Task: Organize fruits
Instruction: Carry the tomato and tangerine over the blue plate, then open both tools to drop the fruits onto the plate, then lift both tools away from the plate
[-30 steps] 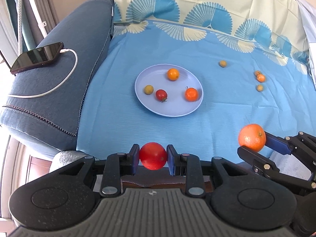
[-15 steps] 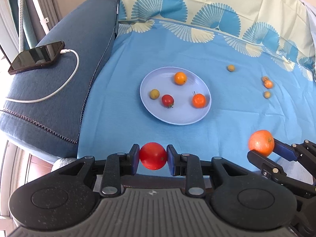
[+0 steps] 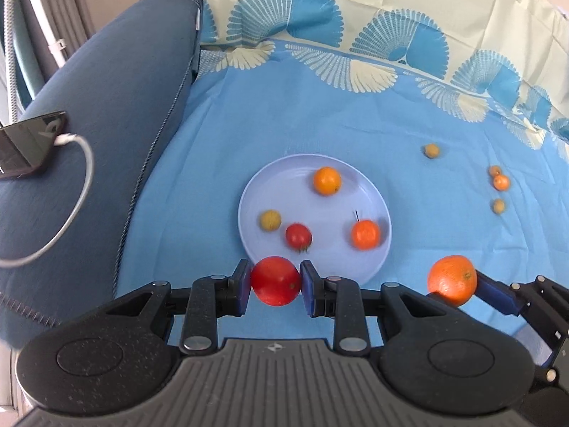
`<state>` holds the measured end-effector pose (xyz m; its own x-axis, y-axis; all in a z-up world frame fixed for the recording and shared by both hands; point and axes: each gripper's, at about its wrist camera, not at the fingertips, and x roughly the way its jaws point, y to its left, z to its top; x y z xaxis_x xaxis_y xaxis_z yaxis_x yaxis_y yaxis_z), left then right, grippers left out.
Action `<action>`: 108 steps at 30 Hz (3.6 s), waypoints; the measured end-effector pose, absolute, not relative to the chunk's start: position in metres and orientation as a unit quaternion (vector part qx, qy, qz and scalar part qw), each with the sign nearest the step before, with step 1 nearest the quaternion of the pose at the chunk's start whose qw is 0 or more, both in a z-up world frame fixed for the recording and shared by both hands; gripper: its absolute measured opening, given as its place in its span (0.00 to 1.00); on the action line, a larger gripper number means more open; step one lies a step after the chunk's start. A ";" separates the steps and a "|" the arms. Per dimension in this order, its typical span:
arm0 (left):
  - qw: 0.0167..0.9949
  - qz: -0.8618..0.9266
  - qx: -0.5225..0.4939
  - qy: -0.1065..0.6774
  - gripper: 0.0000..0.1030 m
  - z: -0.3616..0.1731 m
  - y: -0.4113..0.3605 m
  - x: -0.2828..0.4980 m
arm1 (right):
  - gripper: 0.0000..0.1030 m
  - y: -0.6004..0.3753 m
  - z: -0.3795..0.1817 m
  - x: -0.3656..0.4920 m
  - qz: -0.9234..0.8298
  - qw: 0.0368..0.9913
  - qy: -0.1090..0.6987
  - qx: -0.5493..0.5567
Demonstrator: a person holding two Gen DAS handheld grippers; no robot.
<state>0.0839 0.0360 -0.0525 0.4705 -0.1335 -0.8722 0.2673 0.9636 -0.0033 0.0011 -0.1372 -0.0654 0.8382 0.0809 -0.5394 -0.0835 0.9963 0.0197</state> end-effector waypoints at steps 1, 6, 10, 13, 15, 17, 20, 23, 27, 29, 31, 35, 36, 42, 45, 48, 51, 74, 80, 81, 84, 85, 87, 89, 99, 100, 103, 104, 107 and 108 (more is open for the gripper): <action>0.854 -0.120 0.067 0.502 0.32 -0.057 0.032 0.091 | 0.37 -0.137 -0.067 0.009 0.043 0.958 0.283 -0.002; 0.847 -0.119 0.075 0.512 0.32 -0.084 0.015 0.127 | 0.37 -0.136 -0.081 0.048 0.041 0.955 0.293 -0.003; 0.843 -0.125 0.090 0.516 0.32 -0.107 0.003 0.148 | 0.37 -0.134 -0.099 0.077 0.039 0.950 0.310 -0.013; 0.836 -0.128 0.098 0.525 0.32 -0.124 -0.002 0.161 | 0.37 -0.132 -0.112 0.096 0.041 0.944 0.327 -0.016; 0.831 -0.127 0.106 0.531 0.31 -0.136 -0.006 0.168 | 0.37 -0.130 -0.120 0.107 0.043 0.941 0.335 -0.021; 0.827 -0.127 0.110 0.536 0.31 -0.144 -0.007 0.173 | 0.37 -0.128 -0.127 0.117 0.044 0.938 0.342 -0.025; 0.825 -0.128 0.114 0.538 0.59 -0.150 -0.007 0.177 | 0.38 -0.127 -0.134 0.127 0.050 0.933 0.354 -0.031; 0.842 -0.117 0.095 0.519 1.00 -0.143 0.000 0.177 | 0.50 -0.126 -0.136 0.133 0.057 0.933 0.354 -0.035; 0.850 -0.115 0.094 0.505 1.00 -0.125 0.006 0.171 | 0.80 -0.126 -0.124 0.127 0.041 0.943 0.327 -0.051; 0.855 -0.107 0.100 0.498 1.00 -0.115 0.010 0.160 | 0.87 -0.127 -0.116 0.121 0.036 0.945 0.322 -0.051; 0.859 -0.096 0.103 0.492 1.00 -0.106 0.018 0.144 | 0.90 -0.129 -0.108 0.110 0.035 0.945 0.322 -0.042; 0.863 -0.069 0.105 0.490 1.00 -0.094 0.035 0.105 | 0.93 -0.130 -0.096 0.076 0.028 0.944 0.327 -0.018; 0.863 -0.066 0.106 0.490 1.00 -0.091 0.039 0.096 | 0.94 -0.130 -0.093 0.066 0.024 0.945 0.327 -0.014; 0.868 -0.048 0.096 0.485 1.00 -0.078 0.062 0.041 | 0.97 -0.126 -0.078 0.005 -0.008 0.953 0.302 0.014; 0.877 -0.049 0.088 0.470 1.00 -0.069 0.067 0.017 | 0.97 -0.121 -0.070 -0.021 -0.008 0.961 0.278 0.011; 0.887 -0.043 0.089 0.452 1.00 -0.060 0.067 0.000 | 0.99 -0.115 -0.063 -0.040 -0.007 0.965 0.262 0.002; 0.893 -0.047 0.087 0.439 1.00 -0.052 0.068 -0.014 | 0.99 -0.110 -0.059 -0.057 -0.008 0.969 0.247 -0.005; 0.916 -0.059 0.092 0.385 1.00 -0.018 0.069 -0.063 | 0.99 -0.101 -0.040 -0.119 -0.013 0.982 0.188 -0.013; 0.916 -0.059 0.090 0.386 1.00 -0.018 0.072 -0.063 | 0.99 -0.097 -0.039 -0.118 -0.014 0.982 0.188 -0.017; 0.916 -0.060 0.089 0.387 1.00 -0.018 0.072 -0.063 | 0.99 -0.096 -0.039 -0.118 -0.013 0.982 0.188 -0.019; 0.916 -0.060 0.088 0.387 1.00 -0.018 0.074 -0.062 | 0.99 -0.095 -0.039 -0.118 -0.012 0.982 0.190 -0.022; 0.916 -0.061 0.087 0.386 1.00 -0.018 0.074 -0.061 | 0.99 -0.095 -0.039 -0.118 -0.012 0.982 0.190 -0.023; 0.917 -0.060 0.085 0.385 1.00 -0.019 0.074 -0.061 | 0.99 -0.095 -0.040 -0.117 -0.012 0.981 0.190 -0.024; 0.917 -0.060 0.086 0.385 1.00 -0.019 0.075 -0.061 | 0.99 -0.095 -0.040 -0.117 -0.012 0.981 0.190 -0.025; 0.913 -0.059 0.086 0.394 1.00 -0.024 0.074 -0.057 | 0.99 -0.093 -0.044 -0.112 -0.011 0.979 0.200 -0.024; 0.913 -0.059 0.086 0.395 1.00 -0.025 0.074 -0.056 | 0.99 -0.093 -0.044 -0.111 -0.011 0.979 0.202 -0.024; 0.911 -0.059 0.088 0.400 1.00 -0.028 0.074 -0.054 | 0.99 -0.093 -0.047 -0.109 -0.011 0.978 0.207 -0.021; 0.910 -0.058 0.089 0.401 1.00 -0.029 0.073 -0.053 | 0.99 -0.093 -0.047 -0.107 -0.011 0.978 0.209 -0.020; 0.908 -0.058 0.091 0.406 1.00 -0.031 0.071 -0.050 | 0.99 -0.094 -0.049 -0.104 -0.010 0.977 0.213 -0.017; 0.907 -0.059 0.090 0.408 1.00 -0.032 0.071 -0.049 | 0.99 -0.095 -0.050 -0.103 -0.010 0.977 0.214 -0.016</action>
